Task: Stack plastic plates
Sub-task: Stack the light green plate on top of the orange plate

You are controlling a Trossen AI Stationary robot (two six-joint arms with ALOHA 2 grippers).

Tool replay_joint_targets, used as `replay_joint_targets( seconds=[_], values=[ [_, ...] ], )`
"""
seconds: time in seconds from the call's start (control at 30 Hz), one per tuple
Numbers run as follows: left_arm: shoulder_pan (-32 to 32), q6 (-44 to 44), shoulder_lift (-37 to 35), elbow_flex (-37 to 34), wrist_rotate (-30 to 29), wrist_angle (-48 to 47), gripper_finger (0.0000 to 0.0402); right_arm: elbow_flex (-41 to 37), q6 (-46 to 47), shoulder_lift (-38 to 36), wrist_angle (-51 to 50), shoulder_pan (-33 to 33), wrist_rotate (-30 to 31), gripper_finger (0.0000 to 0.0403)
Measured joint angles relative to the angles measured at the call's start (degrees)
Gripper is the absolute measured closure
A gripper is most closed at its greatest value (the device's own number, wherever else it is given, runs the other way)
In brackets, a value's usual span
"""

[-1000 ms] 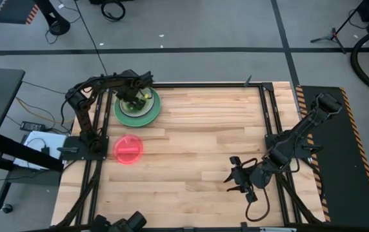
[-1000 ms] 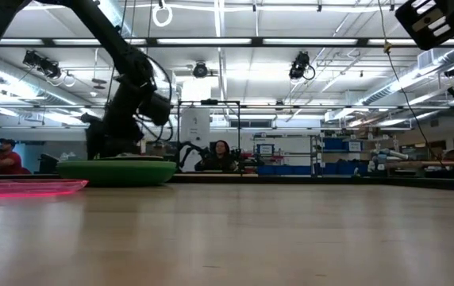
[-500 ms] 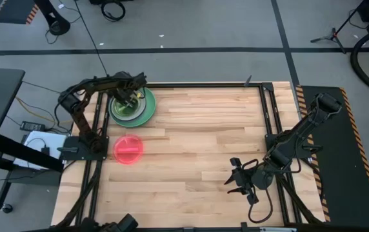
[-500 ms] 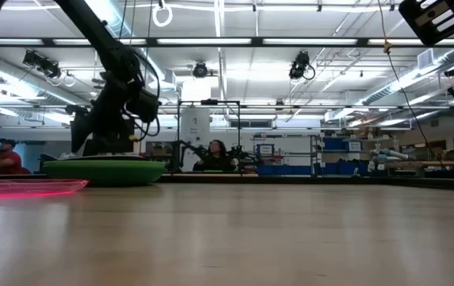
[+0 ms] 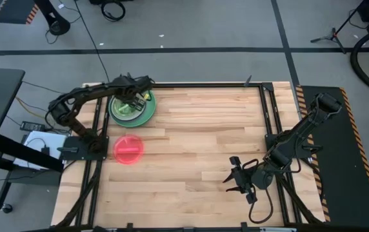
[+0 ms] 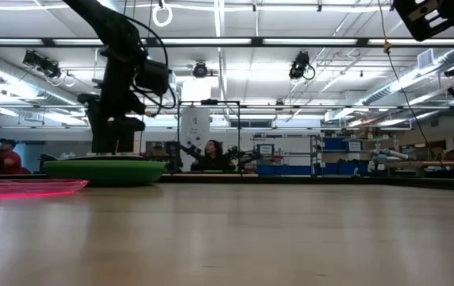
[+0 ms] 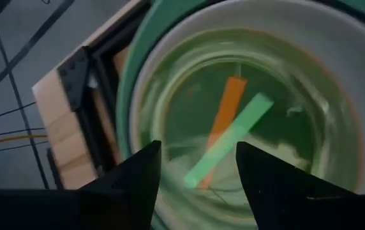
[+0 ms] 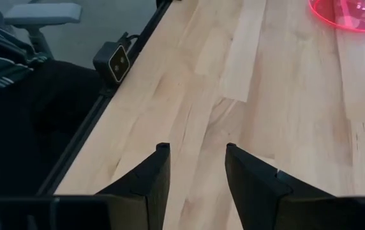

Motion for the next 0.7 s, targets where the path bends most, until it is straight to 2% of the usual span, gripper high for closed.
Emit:
replay_joint_targets(
  seconds=[0.33,0.57,0.7],
  values=[
    [2.0,0.8,8.6,0.0,-0.3,3.7,0.0201,0.0,1.2,0.0,0.2,0.0,-1.2,0.0245],
    [0.0,3.9,8.4,0.1,3.2,13.8,0.0209,0.0,1.0,0.0,0.2,-0.2,-1.2,0.0245],
    [-1.5,4.2,8.3,0.1,4.1,14.8,0.021,0.0,1.3,0.0,0.2,-0.2,-1.3,0.0245]
  ],
)
